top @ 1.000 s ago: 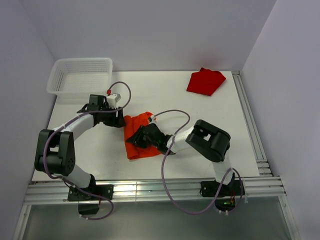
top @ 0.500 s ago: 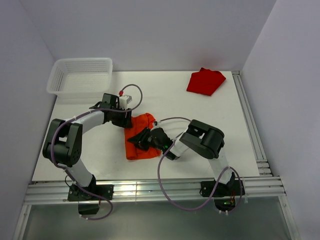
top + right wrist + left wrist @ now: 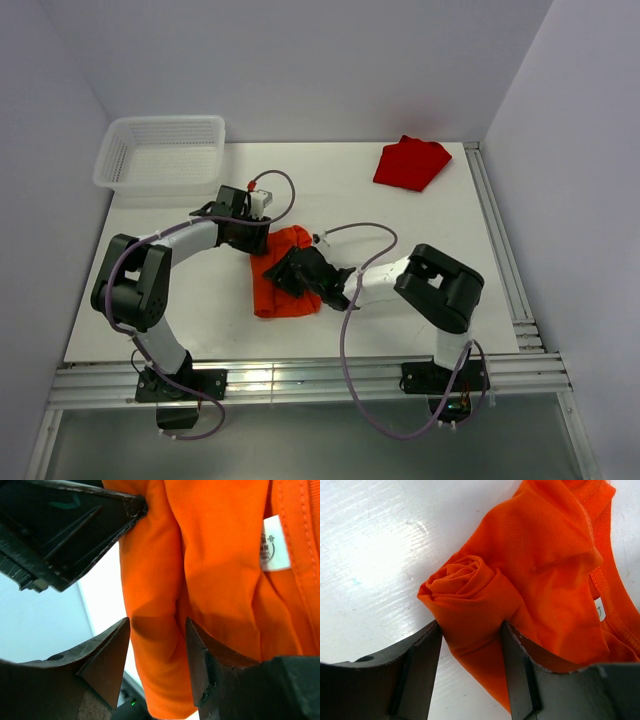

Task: Roll the t-shirts
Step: Roll the tshirt

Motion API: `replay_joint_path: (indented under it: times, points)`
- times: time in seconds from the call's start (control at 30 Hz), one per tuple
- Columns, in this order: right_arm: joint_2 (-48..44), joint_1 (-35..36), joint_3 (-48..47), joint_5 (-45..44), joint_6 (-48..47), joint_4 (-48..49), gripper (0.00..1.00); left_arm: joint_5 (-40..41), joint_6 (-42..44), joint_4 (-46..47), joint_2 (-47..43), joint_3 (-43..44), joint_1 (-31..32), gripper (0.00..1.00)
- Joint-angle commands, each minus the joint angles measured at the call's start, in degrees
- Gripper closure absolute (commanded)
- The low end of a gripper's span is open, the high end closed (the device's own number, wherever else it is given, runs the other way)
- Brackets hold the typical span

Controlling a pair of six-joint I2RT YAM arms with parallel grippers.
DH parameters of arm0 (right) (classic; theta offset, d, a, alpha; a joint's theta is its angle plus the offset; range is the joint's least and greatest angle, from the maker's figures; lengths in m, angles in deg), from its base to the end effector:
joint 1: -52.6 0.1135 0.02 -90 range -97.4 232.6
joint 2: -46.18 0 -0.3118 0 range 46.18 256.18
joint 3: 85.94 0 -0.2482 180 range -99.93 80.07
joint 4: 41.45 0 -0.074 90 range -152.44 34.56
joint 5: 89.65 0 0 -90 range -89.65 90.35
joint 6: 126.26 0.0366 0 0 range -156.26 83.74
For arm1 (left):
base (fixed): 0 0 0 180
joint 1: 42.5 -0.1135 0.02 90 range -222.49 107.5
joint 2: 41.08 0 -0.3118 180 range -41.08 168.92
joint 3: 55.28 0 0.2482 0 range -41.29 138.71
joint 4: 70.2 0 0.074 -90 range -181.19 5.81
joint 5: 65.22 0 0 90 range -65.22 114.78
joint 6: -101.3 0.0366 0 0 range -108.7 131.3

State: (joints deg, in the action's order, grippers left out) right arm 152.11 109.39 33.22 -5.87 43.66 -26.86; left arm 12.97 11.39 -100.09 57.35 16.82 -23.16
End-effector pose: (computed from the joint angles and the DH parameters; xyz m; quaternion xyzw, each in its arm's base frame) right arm 0.2092 0.3123 0.1815 0.2002 0.8439 0.4432 0.2265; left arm 0.3270 -0.1227 0.2206 0.1901 0.9331 -0.1454 0.2685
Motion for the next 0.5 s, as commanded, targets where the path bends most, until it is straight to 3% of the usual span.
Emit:
replay_joint_path:
  times: [0.0,0.23,0.47]
  points:
    - [-4.50,1.82,-5.34,-8.63,-4.15,-15.73,0.44,5.13,0.34,-0.62,1.24,0.17,0.00,0.45]
    - [-5.21,5.69,-16.42,-18.56,-10.20,-31.20,0.48,4.96,0.52,-0.45,0.88,0.08,0.09,0.45]
    - [2.95,8.68,-31.01,-22.87,-15.32,-44.12,0.52,4.52,0.52,-0.53,0.62,-0.01,0.18,0.45]
